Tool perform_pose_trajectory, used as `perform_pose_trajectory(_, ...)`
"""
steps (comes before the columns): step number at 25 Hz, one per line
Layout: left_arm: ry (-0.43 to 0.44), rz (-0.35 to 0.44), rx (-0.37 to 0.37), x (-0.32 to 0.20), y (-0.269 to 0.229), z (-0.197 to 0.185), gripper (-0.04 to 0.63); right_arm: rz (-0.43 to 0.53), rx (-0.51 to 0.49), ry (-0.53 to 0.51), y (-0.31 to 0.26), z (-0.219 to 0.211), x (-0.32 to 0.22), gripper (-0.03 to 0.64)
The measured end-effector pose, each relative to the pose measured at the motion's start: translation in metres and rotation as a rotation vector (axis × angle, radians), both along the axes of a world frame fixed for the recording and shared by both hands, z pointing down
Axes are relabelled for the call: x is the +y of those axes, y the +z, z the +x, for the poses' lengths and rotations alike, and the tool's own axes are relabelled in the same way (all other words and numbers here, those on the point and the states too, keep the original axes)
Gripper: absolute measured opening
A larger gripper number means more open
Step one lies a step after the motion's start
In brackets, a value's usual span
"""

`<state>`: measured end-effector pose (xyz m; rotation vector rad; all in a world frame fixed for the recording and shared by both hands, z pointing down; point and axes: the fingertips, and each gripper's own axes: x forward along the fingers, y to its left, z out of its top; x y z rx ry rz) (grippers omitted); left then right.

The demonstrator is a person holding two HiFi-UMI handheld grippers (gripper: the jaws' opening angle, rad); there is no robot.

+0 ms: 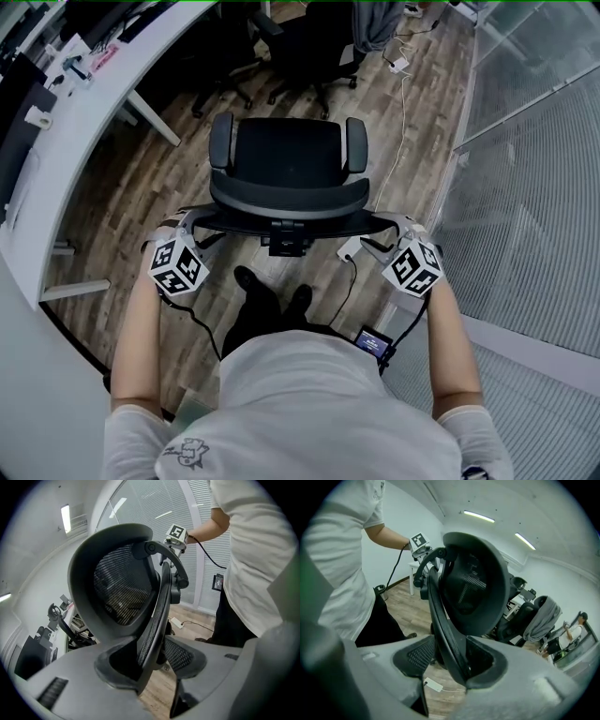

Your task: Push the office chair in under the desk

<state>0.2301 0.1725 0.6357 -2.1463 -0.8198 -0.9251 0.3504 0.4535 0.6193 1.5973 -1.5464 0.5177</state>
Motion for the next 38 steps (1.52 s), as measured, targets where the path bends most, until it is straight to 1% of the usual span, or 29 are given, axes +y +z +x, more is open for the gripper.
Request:
perform_pose_trajectory(1,0.007,0.008,0.0,0.0,0.001,0.001,0.183,-0.011,0.008,-0.009,0.003,0.0,-0.001,0.209)
perform_pose_trajectory(3,0.018,0.014,-0.002,0.0,0.001,0.001,0.18,-0.025,0.024,-0.029,0.005,-0.001,-0.001,0.181)
perform_pose_trajectory(6,0.029,0.014,-0.006,0.0,0.001,0.001,0.163,-0.024,0.039,-0.052,0.006,0.0,-0.001,0.17)
perform_pose_trajectory(13,0.031,0.014,-0.017,0.0,0.002,-0.002,0.15,-0.019,0.051,-0.074,0.006,0.0,-0.003,0.166)
perform_pose_trajectory(28,0.019,0.018,-0.021,0.001,-0.001,-0.006,0.144,-0.066,0.061,-0.124,0.006,-0.003,-0.008,0.156)
perform_pose_trajectory(38,-0.014,0.022,-0.021,-0.004,-0.004,-0.015,0.143,-0.096,0.076,-0.185,0.007,-0.007,-0.018,0.149)
